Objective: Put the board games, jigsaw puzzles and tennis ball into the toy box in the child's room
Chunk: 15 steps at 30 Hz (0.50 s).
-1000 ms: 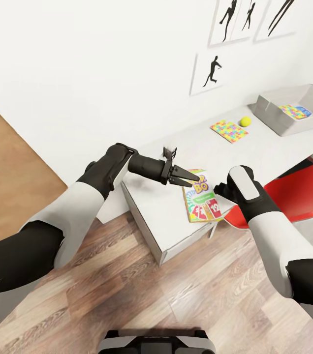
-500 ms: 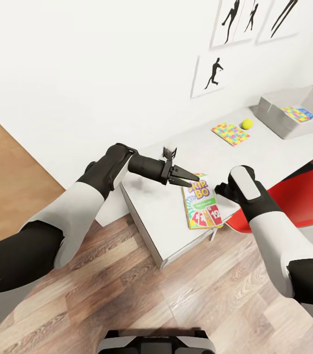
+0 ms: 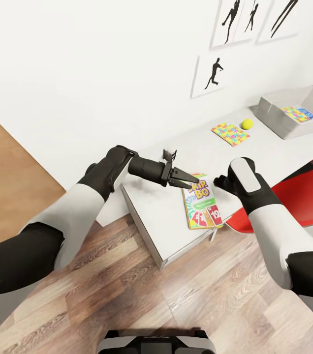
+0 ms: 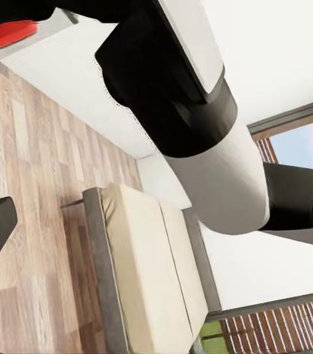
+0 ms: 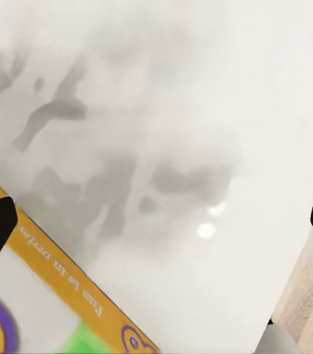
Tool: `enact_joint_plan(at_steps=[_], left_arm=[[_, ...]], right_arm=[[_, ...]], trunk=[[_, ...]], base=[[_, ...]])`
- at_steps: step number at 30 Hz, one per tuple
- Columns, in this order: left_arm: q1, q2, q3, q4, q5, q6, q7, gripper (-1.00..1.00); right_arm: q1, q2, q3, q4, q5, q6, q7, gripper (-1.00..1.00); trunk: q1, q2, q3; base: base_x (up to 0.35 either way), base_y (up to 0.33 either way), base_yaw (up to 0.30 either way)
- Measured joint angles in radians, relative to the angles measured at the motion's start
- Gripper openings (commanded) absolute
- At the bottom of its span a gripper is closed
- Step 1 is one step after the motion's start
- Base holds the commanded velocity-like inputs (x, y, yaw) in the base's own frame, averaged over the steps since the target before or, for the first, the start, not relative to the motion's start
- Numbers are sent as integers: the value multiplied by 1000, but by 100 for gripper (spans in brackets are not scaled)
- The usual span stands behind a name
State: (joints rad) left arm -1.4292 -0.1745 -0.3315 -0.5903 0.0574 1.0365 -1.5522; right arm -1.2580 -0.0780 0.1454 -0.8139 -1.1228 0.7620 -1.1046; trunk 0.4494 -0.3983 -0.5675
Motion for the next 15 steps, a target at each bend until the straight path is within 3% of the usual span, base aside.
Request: enact_joint_plan(at_steps=[9, 15], left_arm=[[45, 0, 0, -2, 1, 0, -6, 100], [83, 17, 0, -13, 3, -1, -12, 100]], right_arm=[[-29, 4, 3, 1, 3, 1, 0, 100], [-34, 8, 12, 0, 52, 2, 0, 100]], trunk=[[0, 0, 0], [0, 0, 0]], base=[[0, 0, 0], [0, 0, 0]])
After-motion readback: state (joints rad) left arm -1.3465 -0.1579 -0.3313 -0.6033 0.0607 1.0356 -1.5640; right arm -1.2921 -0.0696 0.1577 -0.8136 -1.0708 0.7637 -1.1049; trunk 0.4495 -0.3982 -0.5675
